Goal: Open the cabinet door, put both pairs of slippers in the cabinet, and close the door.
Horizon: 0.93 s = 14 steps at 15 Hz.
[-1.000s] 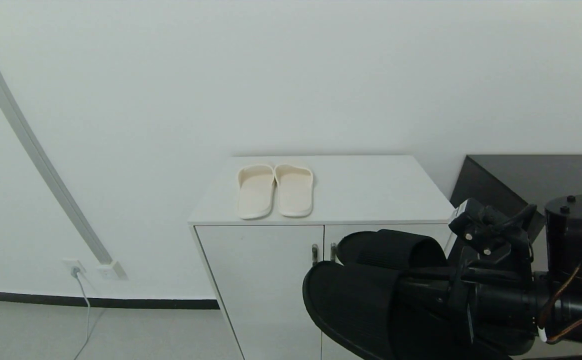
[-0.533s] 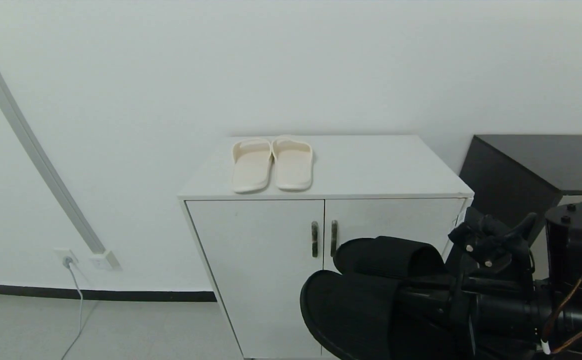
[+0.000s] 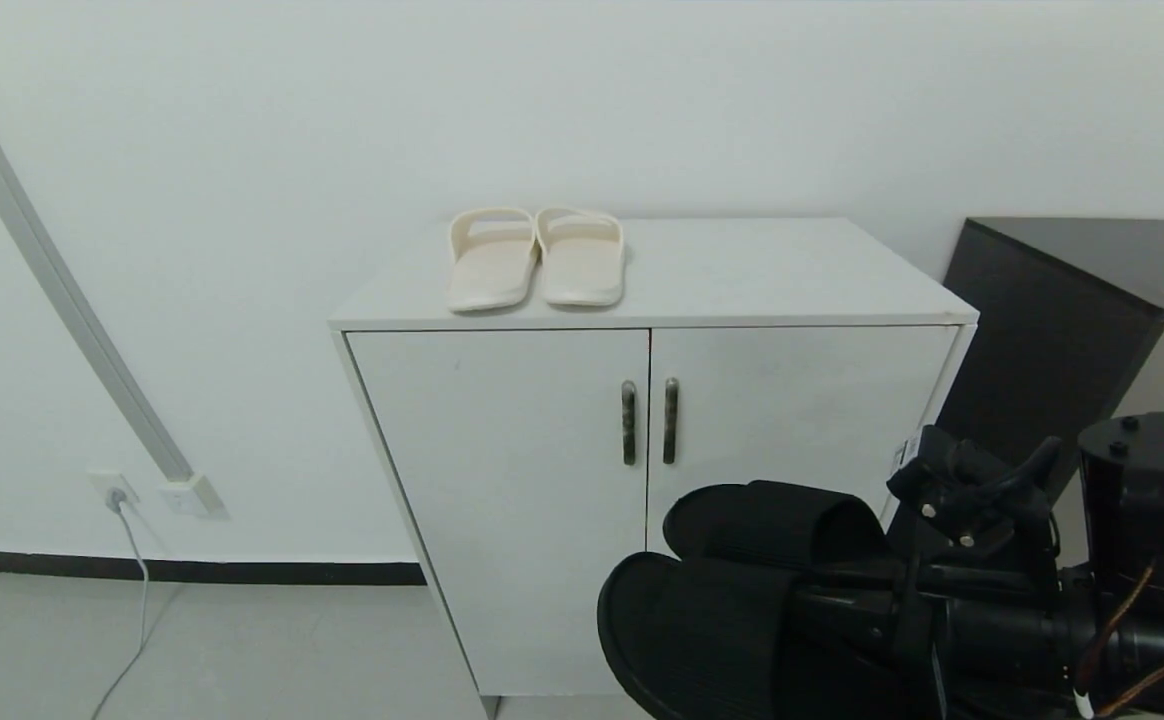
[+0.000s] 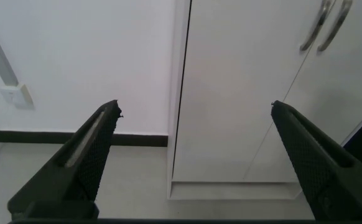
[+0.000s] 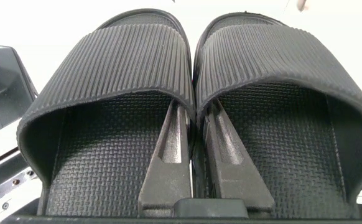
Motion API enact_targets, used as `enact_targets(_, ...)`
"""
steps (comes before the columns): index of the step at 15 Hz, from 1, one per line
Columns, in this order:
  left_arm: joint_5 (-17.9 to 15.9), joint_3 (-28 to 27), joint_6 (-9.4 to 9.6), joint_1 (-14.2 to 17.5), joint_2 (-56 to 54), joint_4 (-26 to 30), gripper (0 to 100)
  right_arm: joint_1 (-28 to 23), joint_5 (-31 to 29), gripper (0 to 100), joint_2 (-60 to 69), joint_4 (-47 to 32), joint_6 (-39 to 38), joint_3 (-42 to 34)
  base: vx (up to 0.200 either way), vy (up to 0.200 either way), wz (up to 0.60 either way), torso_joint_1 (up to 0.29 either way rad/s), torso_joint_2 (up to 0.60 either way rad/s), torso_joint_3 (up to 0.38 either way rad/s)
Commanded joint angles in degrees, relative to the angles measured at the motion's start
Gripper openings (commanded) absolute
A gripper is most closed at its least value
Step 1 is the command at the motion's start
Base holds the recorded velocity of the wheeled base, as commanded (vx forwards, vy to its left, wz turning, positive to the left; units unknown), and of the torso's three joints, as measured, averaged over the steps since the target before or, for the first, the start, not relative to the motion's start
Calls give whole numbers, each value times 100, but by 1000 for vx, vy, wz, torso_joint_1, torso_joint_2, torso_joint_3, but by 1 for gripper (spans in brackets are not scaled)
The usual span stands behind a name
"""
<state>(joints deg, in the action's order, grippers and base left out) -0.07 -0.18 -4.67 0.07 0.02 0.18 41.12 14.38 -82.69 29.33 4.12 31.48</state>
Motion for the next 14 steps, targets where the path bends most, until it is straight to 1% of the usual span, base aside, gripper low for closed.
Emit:
enact_targets(1, -1, 1, 1, 1, 6, 8, 100, 1, 3, 0, -37, 2, 1, 8, 0, 0, 0, -139, 496, 330)
enact_targets(6, -1, -8, -8, -7, 42, 17, 100, 54, 3, 0, -81, 82, 1, -27, 0, 0, 0, -128, 469, 333)
enact_targets(10, -1, -8, 1, -42, 516, 17, 100, 80, 3, 0, -81, 126, 1, -80, 0, 0, 0, -79, 452, 369)
enact_targets(12, 25, -26, 36, 63, 235, -9, 100, 80, 3, 0, -98, 161, -8, -98, 0, 0, 0, -34, 442, 391)
enact_targets(14, 16, -26, 80, 63, 85, -9, 100, 80, 20, 0, -195, 169, 1, -89, 0, 0, 0, -15, 354, 347)
